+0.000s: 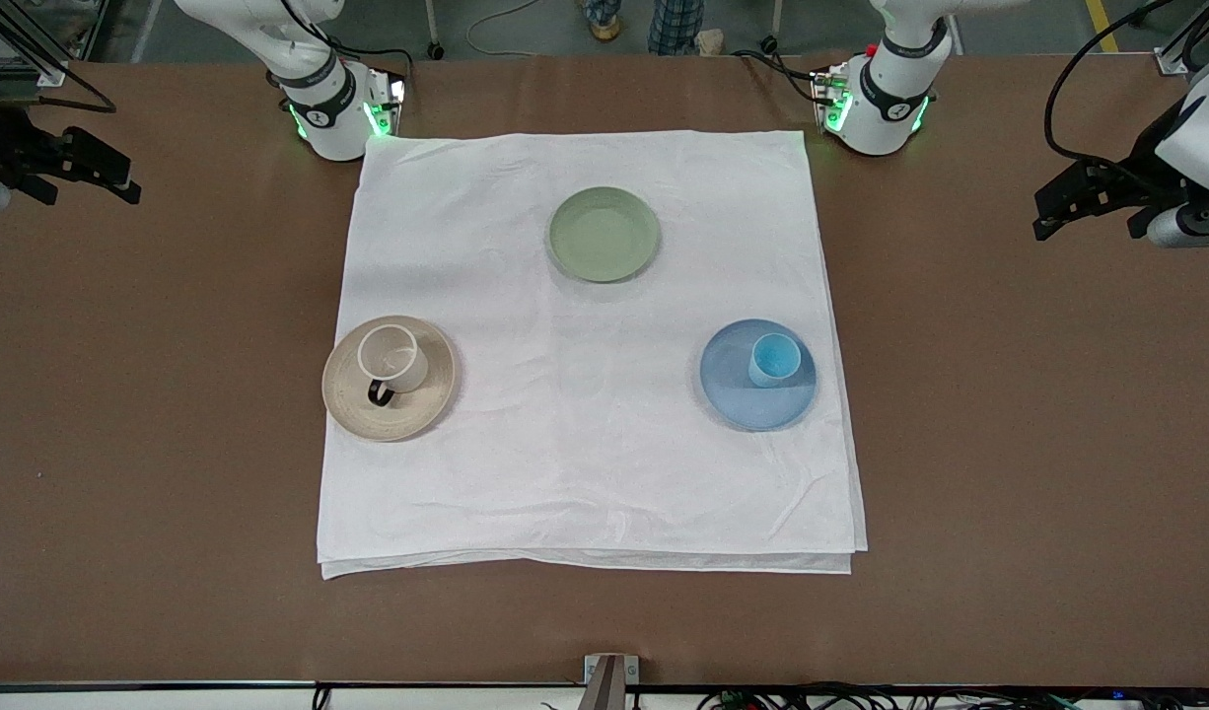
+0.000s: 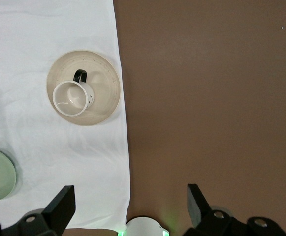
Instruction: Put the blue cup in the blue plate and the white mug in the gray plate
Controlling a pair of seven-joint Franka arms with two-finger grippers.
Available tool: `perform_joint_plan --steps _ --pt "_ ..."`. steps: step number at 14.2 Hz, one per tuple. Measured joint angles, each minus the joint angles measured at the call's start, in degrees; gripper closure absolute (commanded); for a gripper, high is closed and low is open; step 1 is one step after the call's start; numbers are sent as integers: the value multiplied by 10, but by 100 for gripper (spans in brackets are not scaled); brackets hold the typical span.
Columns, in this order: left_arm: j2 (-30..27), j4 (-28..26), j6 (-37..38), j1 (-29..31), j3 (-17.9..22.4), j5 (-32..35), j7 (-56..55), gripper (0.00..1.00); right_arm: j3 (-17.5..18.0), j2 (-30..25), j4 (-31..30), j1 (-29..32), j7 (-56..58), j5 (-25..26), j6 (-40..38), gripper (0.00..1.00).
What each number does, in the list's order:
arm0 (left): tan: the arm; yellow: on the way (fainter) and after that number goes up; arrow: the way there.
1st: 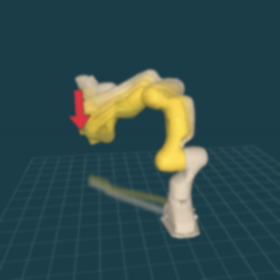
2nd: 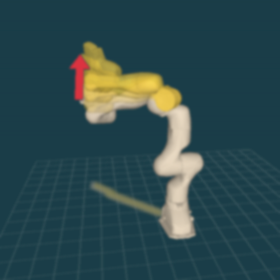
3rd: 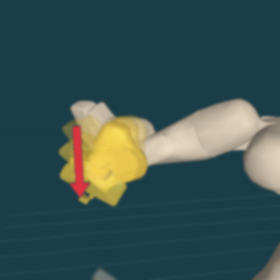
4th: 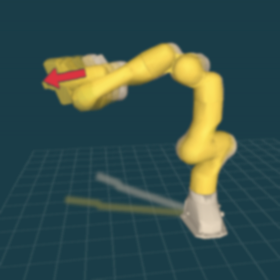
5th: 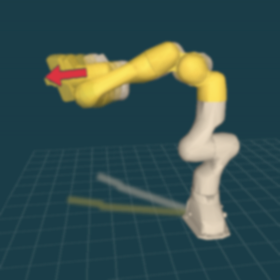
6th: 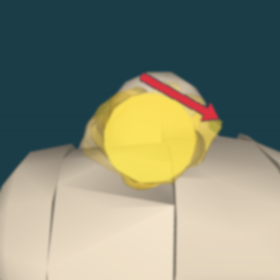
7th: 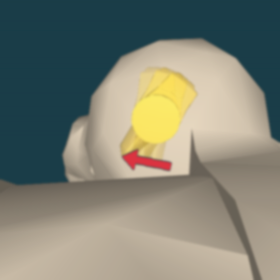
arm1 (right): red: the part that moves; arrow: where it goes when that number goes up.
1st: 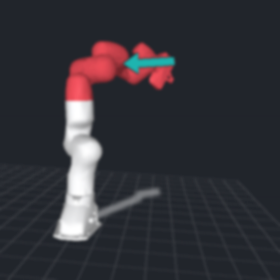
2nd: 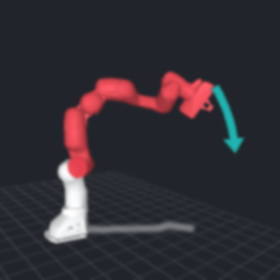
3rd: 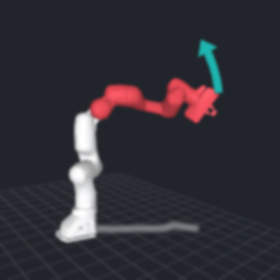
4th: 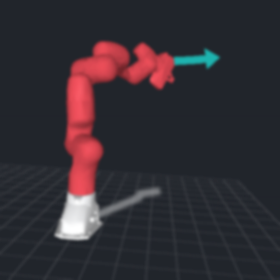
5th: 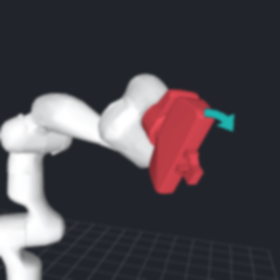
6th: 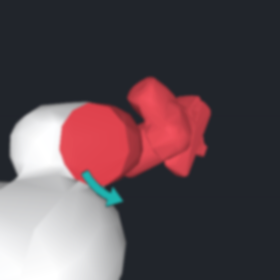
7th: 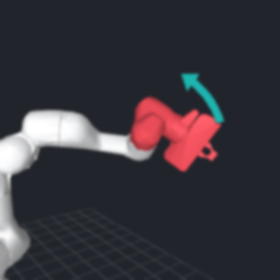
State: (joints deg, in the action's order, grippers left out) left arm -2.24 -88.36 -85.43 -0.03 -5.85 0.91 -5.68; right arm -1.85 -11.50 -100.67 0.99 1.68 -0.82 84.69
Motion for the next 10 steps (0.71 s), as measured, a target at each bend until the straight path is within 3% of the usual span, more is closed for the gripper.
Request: perform_joint_plan --steps 10 --pt "0 2 -1 0 0 0 0 0 0 -14 0 0 0 0 28 0"
